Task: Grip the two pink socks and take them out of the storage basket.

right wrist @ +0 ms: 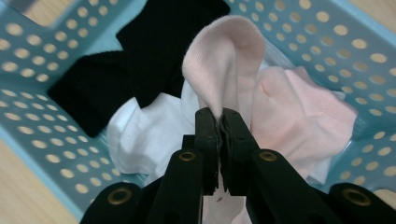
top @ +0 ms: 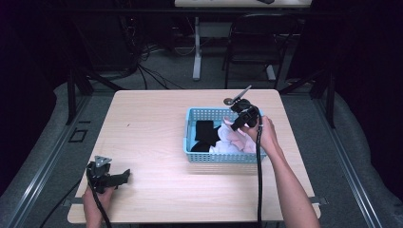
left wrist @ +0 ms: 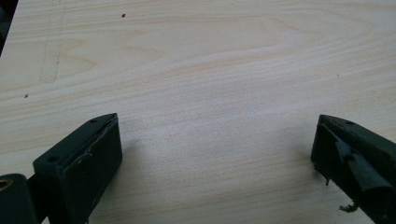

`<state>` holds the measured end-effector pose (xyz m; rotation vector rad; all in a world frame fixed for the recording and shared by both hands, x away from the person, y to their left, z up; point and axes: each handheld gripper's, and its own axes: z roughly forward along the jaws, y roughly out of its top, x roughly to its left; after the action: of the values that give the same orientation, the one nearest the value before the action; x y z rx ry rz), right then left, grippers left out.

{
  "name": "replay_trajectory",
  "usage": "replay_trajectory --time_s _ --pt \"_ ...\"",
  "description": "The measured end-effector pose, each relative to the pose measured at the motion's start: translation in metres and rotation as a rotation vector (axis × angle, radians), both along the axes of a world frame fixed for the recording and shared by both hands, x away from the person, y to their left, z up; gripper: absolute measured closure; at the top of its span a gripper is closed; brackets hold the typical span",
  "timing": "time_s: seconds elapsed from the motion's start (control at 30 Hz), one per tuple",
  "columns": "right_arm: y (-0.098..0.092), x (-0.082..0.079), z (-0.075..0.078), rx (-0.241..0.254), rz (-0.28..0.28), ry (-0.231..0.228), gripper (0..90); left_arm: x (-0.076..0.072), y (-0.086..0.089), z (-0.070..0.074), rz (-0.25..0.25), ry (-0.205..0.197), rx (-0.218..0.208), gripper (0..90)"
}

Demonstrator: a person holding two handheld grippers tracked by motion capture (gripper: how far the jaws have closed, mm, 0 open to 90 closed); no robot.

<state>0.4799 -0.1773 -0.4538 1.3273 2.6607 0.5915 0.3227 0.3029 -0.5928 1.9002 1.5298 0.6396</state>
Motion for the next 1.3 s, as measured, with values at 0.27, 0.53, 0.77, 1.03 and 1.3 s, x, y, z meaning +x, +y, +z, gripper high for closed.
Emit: replay_trajectory --time_s 0.27,0.53,0.77,1.03,1.3 --pt "-0.009 -0.004 0.025 0.039 0.006 -0.021 86.6 0.000 0.000 0.000 0.000 0.000 0.000 2.0" --pt "-0.010 -0.007 0.039 0.037 0.021 -0.026 86.6 0.000 0.000 0.000 0.000 0.000 0.000 2.0" --pt "-0.012 -0.009 0.040 0.046 0.012 -0.035 86.6 0.000 0.000 0.000 0.000 0.000 0.000 2.0" --pt "-0.015 -0.012 0.048 0.068 0.015 -0.044 86.7 0.000 0.000 0.000 0.000 0.000 0.000 2.0" --pt "-0.015 -0.021 0.065 0.089 0.022 -0.077 86.7 0.000 0.000 0.000 0.000 0.000 0.000 2.0"
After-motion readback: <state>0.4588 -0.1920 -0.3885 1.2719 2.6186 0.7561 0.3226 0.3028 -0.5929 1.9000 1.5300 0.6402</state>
